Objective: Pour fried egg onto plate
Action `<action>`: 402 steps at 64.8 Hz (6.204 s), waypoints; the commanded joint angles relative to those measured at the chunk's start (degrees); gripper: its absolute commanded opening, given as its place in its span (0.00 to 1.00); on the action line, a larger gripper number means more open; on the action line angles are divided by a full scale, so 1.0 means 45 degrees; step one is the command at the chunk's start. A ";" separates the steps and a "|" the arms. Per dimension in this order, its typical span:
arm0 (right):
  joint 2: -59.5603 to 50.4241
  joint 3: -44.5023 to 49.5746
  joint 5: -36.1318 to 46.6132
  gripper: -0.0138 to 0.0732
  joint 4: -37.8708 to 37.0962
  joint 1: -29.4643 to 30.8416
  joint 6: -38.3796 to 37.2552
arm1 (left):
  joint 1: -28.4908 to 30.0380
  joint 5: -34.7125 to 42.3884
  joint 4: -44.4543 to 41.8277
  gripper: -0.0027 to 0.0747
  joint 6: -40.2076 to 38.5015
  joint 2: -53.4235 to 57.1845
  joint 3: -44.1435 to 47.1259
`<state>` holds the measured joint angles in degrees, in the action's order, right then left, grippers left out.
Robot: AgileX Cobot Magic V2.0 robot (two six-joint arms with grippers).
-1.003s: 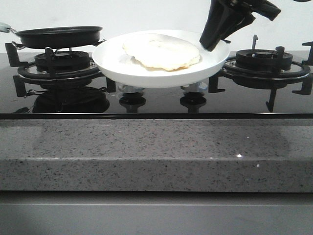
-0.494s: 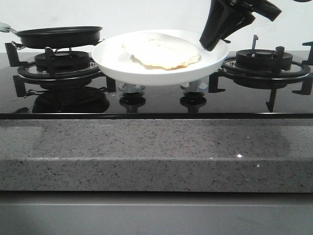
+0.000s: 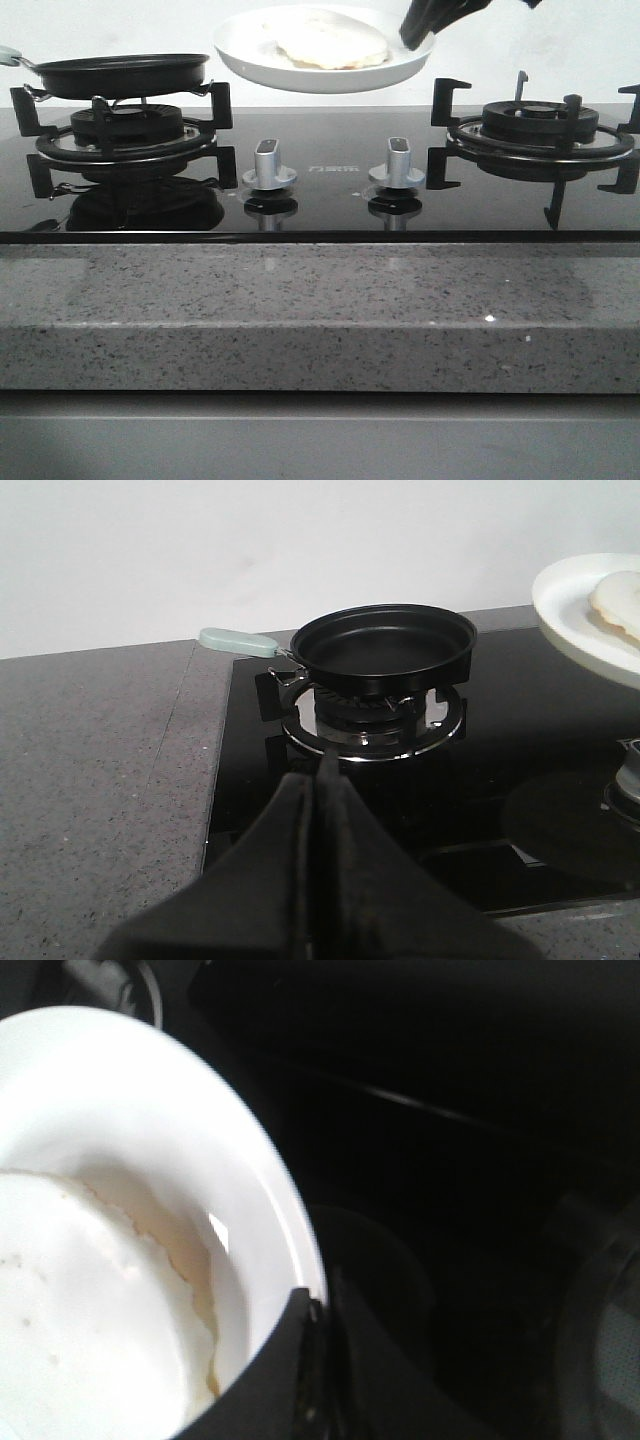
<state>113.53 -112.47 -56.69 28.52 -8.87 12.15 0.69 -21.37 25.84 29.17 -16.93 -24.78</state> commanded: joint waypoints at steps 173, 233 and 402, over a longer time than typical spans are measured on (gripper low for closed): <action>-0.2733 -0.1483 -0.3517 0.09 -0.5478 -0.0567 -0.1390 | -0.0107 0.1054 0.0265 0.01 -0.0073 -0.0118 -0.0351; -1.4273 1.5010 0.7114 0.09 -0.6639 -0.0770 -0.1930 | -0.0107 0.1054 0.0265 0.01 -0.0073 -0.0118 -0.0351; -1.9146 1.8563 0.9722 0.09 -0.6639 -0.0770 -0.1930 | -0.0506 0.3495 -0.4337 0.01 -0.5540 0.4069 0.5640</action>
<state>27.36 -27.24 -17.60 -0.55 -12.36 3.40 -1.15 -10.87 5.66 4.93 0.29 0.38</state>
